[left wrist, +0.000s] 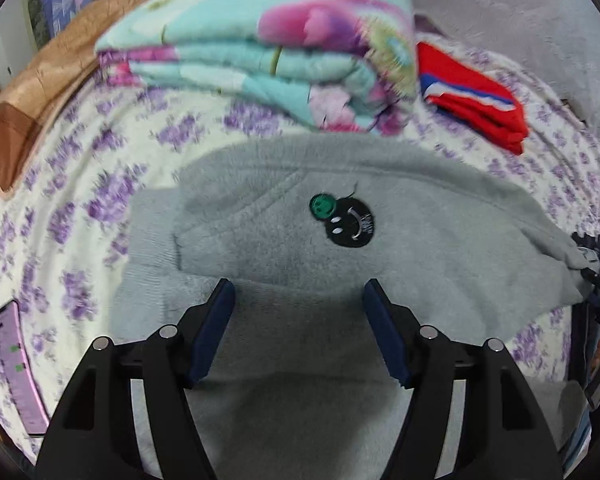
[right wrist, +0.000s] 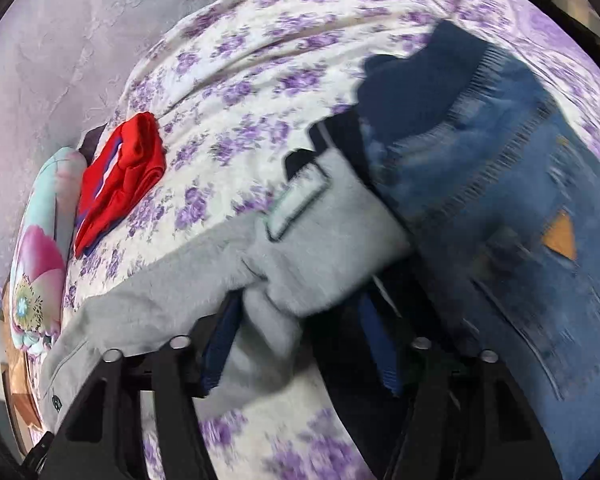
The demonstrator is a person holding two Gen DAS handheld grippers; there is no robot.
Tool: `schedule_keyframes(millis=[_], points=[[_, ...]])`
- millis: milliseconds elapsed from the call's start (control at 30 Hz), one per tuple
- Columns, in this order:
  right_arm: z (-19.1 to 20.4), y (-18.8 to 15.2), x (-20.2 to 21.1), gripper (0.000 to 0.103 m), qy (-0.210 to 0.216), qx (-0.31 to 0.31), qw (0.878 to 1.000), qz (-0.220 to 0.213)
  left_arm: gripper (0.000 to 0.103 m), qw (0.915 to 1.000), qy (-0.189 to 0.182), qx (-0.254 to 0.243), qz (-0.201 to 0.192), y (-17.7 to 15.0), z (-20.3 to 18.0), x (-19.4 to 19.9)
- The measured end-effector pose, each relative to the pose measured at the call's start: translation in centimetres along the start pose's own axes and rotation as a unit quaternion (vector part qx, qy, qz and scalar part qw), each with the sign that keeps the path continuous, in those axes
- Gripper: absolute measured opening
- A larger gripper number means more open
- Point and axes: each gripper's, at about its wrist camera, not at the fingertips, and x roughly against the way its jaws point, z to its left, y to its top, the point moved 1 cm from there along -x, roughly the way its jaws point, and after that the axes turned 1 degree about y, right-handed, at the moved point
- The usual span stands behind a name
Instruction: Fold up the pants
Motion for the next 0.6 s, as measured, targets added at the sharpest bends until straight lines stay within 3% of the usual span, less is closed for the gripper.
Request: schedule_keyframes(millis=[67,200,333,467,533,600], points=[[0.8,0.0,-0.7,0.018,0.006,0.023,1.0,0.014,0.065,1.0,0.005,0.002,0.008,-0.1,0.1,-1.1],[3.0,0.6,1.4,0.013,0.0,0.09,0.996,-0.01,0.067,0.9997,0.017,-0.012,0.015,-0.4,-0.1,-2.2],[3.5,2.0,7.6,0.013,-0.037,0.158,0.983,-0.088,0.067,0.9995,0.014,-0.019,0.02,-0.1,0.1,-2.3],[1.0,2.0,4.5,0.017,-0.064,0.162,0.984,-0.033,0.068,0.9991,0.02,-0.031,0.021,0.1,-0.3,-3.0],[-0.1,1.0,1.1,0.038,-0.105,0.172,0.979,0.016,0.069,0.9988,0.024,-0.036,0.026,0.4,-0.4,-3.2],[-0.1,0.4,0.6,0.041,-0.115,0.177,0.977,0.013,0.068,0.9985,0.023,-0.04,0.03,0.7,-0.5,-2.6]])
